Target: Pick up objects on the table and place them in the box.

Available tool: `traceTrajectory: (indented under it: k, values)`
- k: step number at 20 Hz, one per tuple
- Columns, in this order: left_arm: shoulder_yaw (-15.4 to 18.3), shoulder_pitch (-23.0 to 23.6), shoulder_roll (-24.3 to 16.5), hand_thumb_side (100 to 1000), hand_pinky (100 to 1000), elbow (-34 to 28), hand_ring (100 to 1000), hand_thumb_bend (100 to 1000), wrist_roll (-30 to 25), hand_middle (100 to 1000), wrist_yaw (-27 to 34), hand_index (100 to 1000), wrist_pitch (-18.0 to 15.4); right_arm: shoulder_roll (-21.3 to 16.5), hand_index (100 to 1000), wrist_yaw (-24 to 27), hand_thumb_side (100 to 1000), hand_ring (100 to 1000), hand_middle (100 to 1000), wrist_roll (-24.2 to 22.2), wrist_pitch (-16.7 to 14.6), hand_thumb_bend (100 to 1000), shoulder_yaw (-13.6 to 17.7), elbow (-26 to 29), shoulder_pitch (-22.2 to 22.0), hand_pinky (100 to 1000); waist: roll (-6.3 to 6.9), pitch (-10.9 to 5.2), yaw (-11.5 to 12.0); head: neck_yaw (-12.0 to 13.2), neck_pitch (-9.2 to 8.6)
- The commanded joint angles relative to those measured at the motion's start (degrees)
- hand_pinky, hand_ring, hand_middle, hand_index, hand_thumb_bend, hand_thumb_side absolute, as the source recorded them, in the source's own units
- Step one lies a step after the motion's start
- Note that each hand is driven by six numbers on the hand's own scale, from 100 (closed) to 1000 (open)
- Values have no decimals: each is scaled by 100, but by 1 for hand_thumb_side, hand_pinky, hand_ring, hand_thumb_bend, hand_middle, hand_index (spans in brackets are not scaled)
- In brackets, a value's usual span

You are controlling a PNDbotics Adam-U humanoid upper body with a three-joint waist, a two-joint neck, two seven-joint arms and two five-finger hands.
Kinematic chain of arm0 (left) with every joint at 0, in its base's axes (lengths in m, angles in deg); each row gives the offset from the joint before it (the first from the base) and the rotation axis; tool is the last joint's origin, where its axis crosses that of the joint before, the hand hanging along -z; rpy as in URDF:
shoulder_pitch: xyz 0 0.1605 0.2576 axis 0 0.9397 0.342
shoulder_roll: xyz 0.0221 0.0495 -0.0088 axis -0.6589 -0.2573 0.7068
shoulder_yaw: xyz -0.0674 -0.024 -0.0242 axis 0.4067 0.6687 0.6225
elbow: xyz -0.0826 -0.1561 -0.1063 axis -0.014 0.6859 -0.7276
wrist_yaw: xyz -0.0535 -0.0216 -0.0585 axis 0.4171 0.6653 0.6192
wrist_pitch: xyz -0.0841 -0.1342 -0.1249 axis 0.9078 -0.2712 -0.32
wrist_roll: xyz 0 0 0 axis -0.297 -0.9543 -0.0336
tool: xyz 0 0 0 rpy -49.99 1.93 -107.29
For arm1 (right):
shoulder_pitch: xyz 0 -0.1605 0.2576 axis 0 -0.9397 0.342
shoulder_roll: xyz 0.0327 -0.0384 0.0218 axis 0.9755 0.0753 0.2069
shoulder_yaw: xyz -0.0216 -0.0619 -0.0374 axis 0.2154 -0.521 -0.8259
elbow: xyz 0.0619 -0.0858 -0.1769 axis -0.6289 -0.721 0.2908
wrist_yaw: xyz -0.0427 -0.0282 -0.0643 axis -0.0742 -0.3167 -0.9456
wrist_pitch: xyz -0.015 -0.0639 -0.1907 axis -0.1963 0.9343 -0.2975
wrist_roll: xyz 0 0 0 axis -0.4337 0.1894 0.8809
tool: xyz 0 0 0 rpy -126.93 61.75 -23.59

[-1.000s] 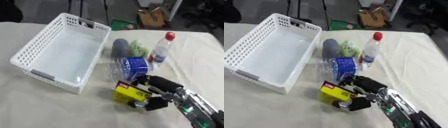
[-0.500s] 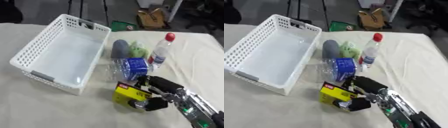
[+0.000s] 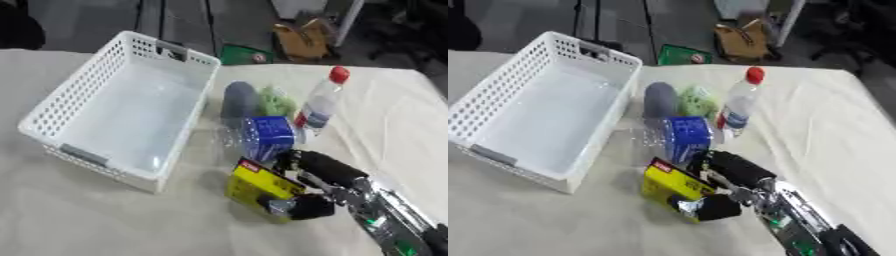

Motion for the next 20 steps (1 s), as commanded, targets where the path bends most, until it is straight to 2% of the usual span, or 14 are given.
traceTrajectory:
  k: [1,8,20]
  values:
    - [-9,-73,-108,691,807,-104,801,100,-25,778,13,772,-2,-156,681,94,781,896,504,138,49,353,90,164,54,876,22,-81,-12,-30,-56]
    - [4,-68,-114,692,807,-104,801,100,-10,779,-5,772,-7,-279,661,311,766,886,480,430,169,331,126,359,175,871,10,-73,-6,-40,-61]
    - [10,-55,-121,691,807,-104,801,100,10,780,-24,772,-2,-376,630,643,767,872,445,626,296,323,154,637,491,868,9,-101,-17,-60,-89]
